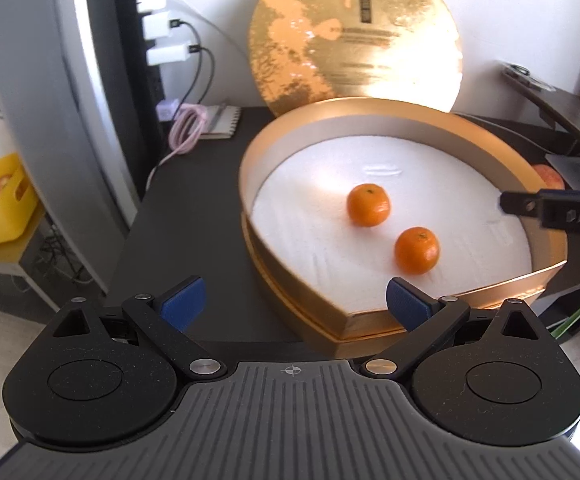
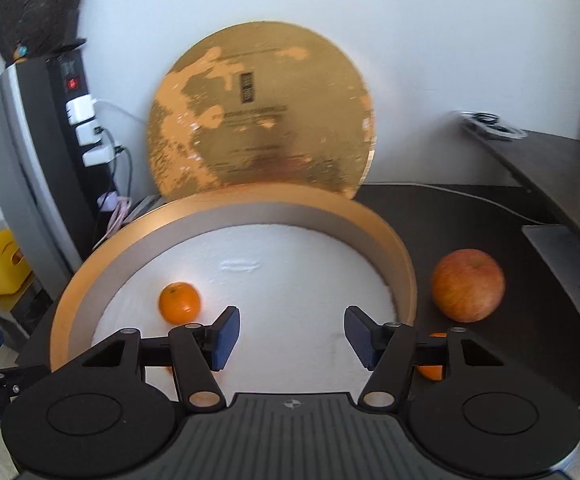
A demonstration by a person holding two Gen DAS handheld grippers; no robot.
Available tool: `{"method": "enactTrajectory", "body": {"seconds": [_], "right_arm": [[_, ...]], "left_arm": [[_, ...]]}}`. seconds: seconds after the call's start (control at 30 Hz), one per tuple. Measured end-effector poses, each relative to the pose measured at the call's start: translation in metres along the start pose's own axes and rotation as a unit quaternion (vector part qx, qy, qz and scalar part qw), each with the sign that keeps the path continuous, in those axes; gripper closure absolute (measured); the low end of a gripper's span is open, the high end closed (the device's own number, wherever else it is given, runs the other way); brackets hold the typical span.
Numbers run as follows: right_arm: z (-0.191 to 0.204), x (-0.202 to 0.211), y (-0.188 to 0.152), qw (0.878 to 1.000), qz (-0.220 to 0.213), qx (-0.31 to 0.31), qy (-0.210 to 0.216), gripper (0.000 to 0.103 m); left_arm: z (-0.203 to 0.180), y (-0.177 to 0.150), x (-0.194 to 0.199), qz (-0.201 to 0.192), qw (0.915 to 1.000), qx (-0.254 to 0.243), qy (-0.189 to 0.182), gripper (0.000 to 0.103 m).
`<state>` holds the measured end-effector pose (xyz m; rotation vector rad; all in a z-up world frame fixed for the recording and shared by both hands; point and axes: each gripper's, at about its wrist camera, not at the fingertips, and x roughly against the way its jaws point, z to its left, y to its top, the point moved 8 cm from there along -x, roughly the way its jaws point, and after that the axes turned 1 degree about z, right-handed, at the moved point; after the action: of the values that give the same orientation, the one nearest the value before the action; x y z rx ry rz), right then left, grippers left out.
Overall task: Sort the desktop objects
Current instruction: 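Lower the mandarin onto the foam and open the right gripper, then move the right gripper to the last mandarin beside the apple and close on it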
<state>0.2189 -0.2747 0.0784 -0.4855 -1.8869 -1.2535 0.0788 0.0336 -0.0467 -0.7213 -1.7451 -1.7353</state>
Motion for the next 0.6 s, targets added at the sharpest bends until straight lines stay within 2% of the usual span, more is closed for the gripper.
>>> {"method": "enactTrajectory", "body": {"seconds": [0.17, 0.23, 0.3, 0.37, 0.53, 0.6], "right_arm": [[-0.061, 0.010, -0.004, 0.997, -0.010, -0.043, -0.056, 0.041], [-0.081, 0.008, -0.010, 0.995, -0.006, -0.055, -0.077, 0.040], [-0.097, 0.004, -0.017, 0.993, -0.001, -0.066, -0.095, 0.034], [-0.111, -0.003, -0.026, 0.991, 0.010, -0.077, -0.107, 0.034], [-0.124, -0.031, -0.042, 0.991, 0.037, -0.086, -0.100, 0.037], [-0.124, -0.042, -0.046, 0.991, 0.045, -0.087, -0.088, 0.044]], "left_arm": [[-0.034, 0.009, -0.007, 0.001, 0.9993, -0.034, -0.018, 0.003], [-0.048, 0.011, -0.010, 0.002, 0.9986, -0.046, -0.026, 0.003], [-0.061, 0.011, -0.012, 0.004, 0.9976, -0.060, -0.034, 0.003], [-0.072, 0.010, -0.016, 0.009, 0.9964, -0.073, -0.043, 0.003], [-0.083, 0.009, -0.021, 0.017, 0.9954, -0.086, -0.039, 0.003], [-0.083, 0.010, -0.024, 0.020, 0.9956, -0.085, -0.034, 0.003]]}}
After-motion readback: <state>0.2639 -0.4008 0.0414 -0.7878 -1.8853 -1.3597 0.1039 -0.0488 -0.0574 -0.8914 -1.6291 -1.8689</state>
